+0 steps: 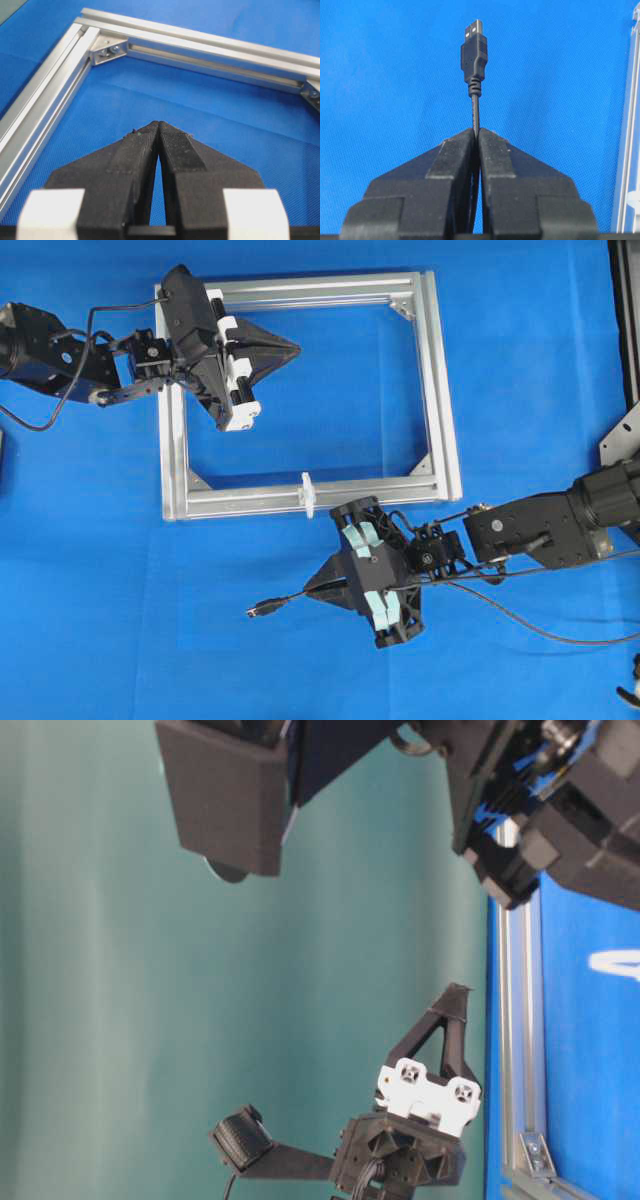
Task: Insert the wire through the string loop located in the center.
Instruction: 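Close the right gripper on the cable just behind the USB plug, then carry the cable plug left toward the white zip-tie loop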
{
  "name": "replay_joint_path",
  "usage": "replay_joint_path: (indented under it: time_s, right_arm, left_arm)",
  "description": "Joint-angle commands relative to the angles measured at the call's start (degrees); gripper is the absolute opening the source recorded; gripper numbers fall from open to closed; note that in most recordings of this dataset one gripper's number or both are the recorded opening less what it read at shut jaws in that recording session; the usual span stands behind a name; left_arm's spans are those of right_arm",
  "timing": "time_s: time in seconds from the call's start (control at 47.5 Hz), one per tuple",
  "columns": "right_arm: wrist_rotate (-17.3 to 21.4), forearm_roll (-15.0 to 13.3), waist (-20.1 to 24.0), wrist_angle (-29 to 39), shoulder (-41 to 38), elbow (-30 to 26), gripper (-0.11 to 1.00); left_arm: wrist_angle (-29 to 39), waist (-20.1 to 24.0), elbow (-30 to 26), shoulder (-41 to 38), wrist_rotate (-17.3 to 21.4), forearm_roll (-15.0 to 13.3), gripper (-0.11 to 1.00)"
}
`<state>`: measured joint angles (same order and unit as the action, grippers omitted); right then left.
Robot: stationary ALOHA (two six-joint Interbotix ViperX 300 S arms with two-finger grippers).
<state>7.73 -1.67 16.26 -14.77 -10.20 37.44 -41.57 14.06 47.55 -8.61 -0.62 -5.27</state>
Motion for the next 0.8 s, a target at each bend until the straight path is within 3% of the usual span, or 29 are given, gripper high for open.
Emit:
replay_joint_path:
  time_s: [0.0,0.778]
  right_arm:
    - [0.1,0.3,0.0,-0.2,2.0,-0.9,-0.02]
    - [0.1,0.4,0.0,-0.4,3.3,1.3,-0.02]
  left_arm:
    - [-0.4,0.1,-0.4,1.8,0.0,0.2,0.00]
    - [-0.3,0.0,-0.4,1.8,-0.1,0.2,0.00]
